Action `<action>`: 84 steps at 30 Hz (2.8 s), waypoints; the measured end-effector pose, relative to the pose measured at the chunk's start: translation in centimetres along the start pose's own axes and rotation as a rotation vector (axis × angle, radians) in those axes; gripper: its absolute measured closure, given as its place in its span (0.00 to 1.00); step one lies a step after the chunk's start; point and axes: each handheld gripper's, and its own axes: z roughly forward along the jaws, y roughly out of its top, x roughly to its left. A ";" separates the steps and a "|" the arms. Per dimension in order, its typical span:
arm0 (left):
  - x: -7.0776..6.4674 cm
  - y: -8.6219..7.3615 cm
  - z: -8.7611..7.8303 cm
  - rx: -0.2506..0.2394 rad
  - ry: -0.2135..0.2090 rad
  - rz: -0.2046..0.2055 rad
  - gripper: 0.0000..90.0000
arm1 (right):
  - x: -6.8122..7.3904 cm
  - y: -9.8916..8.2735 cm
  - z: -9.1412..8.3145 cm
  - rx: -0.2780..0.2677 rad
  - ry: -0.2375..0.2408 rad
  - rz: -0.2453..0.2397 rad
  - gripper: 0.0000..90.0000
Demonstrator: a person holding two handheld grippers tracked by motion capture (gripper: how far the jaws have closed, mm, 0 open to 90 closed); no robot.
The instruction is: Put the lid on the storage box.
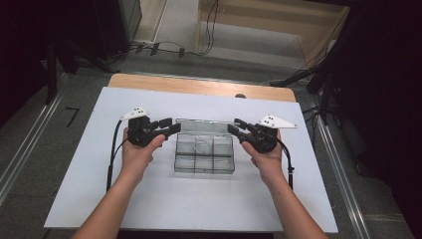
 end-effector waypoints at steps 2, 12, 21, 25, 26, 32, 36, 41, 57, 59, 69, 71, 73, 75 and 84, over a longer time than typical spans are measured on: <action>0.0 -0.4 -0.6 0.002 0.011 -0.001 0.64 | 0.0 -0.1 -0.1 -0.003 0.001 -0.004 0.63; -0.4 -2.0 -0.5 0.043 -0.081 -0.025 0.99 | 0.2 -0.6 -0.5 -0.014 0.006 -0.002 0.61; -0.9 -1.6 0.7 0.057 -0.102 -0.015 1.00 | 0.1 -1.0 -1.0 -0.014 0.011 0.001 0.59; -0.9 -1.6 0.9 0.053 -0.102 -0.023 1.00 | 0.1 -1.2 -1.2 -0.009 0.015 -0.010 0.57; -0.9 -1.6 1.0 0.054 -0.101 -0.023 1.00 | 0.2 -1.3 -1.3 -0.008 0.017 -0.011 0.57; -0.9 -1.7 1.2 0.058 -0.102 -0.025 1.00 | 0.3 -1.8 -1.9 0.001 0.034 -0.012 0.49; -0.9 -1.7 1.2 0.060 -0.107 -0.025 1.00 | 0.3 -2.2 -2.6 -0.002 0.046 -0.014 0.44; -1.0 -1.8 1.3 0.057 -0.117 -0.020 1.00 | 0.1 -3.1 -3.3 0.006 0.042 -0.003 0.52; -1.5 -2.6 0.6 0.060 -0.139 -0.013 1.00 | 0.6 -4.8 -2.6 0.106 0.031 0.055 0.98; -1.6 -2.7 0.5 0.059 -0.142 -0.014 1.00 | 0.7 -4.8 -2.5 0.104 0.032 0.059 0.98; -2.0 -3.7 -0.1 0.059 -0.156 -0.009 1.00 | 1.3 -5.4 -2.7 0.101 0.032 0.054 0.98; -2.1 -3.9 -0.2 0.060 -0.157 -0.008 1.00 | 1.5 -5.6 -2.9 0.103 0.036 0.054 0.98; -2.2 -4.2 -0.3 0.062 -0.159 -0.008 1.00 | 1.5 -5.9 -3.0 0.102 0.045 0.047 0.98; -2.3 -4.4 -0.4 0.062 -0.158 -0.002 1.00 | 1.7 -6.0 -3.1 0.103 0.045 0.043 0.98; -2.6 -5.6 -0.9 0.060 -0.165 -0.004 1.00 | 2.4 -6.5 -3.6 0.101 0.058 0.032 0.98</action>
